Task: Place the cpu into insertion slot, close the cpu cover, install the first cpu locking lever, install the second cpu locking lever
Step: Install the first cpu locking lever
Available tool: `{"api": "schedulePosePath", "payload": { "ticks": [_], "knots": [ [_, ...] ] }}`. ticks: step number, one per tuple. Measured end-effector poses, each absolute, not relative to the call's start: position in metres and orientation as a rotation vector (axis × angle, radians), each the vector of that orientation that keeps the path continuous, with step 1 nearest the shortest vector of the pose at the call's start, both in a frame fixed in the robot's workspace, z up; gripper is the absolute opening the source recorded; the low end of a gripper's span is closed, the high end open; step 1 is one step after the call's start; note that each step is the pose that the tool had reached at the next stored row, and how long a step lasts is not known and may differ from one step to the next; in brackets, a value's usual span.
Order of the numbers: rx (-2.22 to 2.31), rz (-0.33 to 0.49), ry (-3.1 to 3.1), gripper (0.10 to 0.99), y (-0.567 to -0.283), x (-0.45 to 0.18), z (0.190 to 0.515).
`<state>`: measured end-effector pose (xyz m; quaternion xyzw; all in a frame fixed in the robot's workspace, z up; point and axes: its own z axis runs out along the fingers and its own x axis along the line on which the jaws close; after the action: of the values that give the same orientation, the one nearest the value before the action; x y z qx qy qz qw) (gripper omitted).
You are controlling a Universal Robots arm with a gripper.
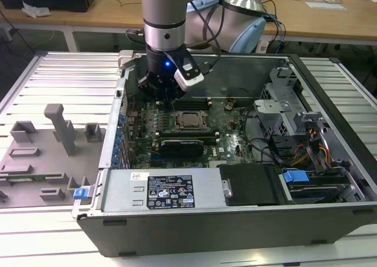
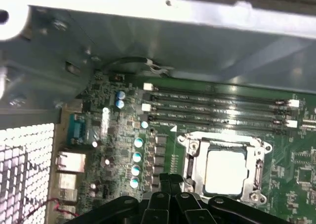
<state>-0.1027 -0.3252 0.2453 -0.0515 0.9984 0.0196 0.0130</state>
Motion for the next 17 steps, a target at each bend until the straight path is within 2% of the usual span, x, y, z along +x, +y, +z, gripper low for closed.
{"api": "schedulePosePath", "payload": {
  "ticks": [4,6,8,11,17],
  "knots": [
    [-0.158,0.158,3.104,0.106,-0.3252,-0.1049,0.2453],
    [-0.157,0.260,3.094,0.106,-0.3252,-0.1058,0.2454],
    [-0.156,0.310,3.087,0.106,-0.3252,-0.1060,0.2453],
    [-0.155,0.348,3.082,0.106,-0.3252,-0.1064,0.2453],
    [-0.155,0.353,3.082,0.106,-0.3252,-0.1048,0.2454]
  ]
}}
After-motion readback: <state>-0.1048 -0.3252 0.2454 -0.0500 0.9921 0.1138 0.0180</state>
